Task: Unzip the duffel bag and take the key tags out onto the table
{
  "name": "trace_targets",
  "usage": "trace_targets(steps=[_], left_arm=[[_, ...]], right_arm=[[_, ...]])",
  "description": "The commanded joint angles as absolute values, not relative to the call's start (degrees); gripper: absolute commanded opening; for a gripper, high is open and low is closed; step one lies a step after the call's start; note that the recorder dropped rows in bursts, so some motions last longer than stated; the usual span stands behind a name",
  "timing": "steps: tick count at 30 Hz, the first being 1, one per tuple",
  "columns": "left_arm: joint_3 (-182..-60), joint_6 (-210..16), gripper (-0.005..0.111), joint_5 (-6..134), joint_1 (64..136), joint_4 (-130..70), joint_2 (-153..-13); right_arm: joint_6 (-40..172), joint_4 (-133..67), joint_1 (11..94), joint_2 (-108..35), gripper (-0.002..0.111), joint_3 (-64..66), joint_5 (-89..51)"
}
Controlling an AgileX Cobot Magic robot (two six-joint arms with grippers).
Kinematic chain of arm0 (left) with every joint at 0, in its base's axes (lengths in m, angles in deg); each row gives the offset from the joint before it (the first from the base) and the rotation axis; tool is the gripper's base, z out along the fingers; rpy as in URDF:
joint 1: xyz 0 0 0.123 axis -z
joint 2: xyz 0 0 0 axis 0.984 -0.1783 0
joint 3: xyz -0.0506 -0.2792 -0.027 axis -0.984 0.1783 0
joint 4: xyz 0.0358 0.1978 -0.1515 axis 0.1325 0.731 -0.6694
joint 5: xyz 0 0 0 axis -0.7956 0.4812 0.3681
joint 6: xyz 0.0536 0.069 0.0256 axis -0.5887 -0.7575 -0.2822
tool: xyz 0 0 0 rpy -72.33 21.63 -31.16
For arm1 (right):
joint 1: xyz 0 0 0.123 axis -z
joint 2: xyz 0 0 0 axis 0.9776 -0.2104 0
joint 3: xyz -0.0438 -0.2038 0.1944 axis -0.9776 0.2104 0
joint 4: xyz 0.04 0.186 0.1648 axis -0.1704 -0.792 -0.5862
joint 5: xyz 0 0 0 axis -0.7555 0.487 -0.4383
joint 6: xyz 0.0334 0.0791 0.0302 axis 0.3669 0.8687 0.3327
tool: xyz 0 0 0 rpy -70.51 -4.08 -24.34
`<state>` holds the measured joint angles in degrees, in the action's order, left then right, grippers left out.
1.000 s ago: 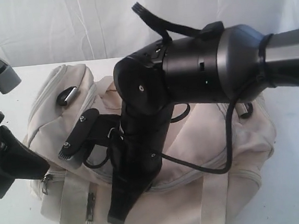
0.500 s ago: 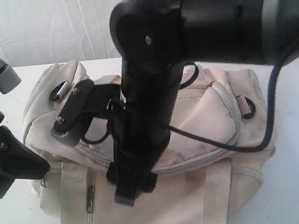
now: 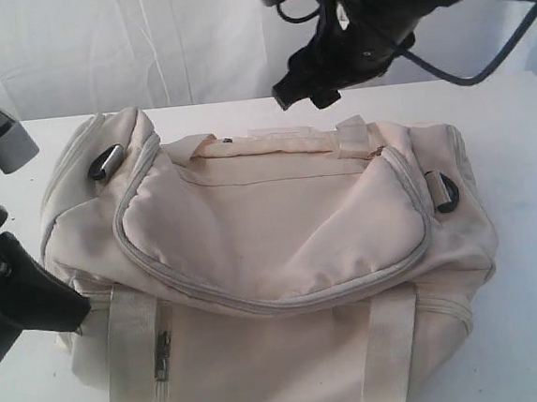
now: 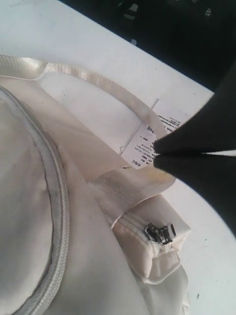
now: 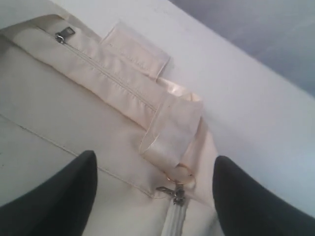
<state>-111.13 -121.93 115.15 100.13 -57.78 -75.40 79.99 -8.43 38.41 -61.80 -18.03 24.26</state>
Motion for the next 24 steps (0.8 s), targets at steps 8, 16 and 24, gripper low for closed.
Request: trace_targets(steps=[8,16,24], left_arm=[[-111.57,-121.96,0.000,115.95,100.51,-61.14,-75.29],[-111.57,-121.96,0.000,115.82,100.51,-61.14,-75.29],[-111.57,-122.33,0.000,115.84,100.51,-61.36,-75.29]], right_arm=[[59.34,-36.82,49.31,-75.70,0.070,-24.89,20.05],[71.80,-27.41,49.31,-82.24,0.071,-25.99,16.73],[85.03,-12.80,49.31,-82.55,0.071,-25.99,17.12]])
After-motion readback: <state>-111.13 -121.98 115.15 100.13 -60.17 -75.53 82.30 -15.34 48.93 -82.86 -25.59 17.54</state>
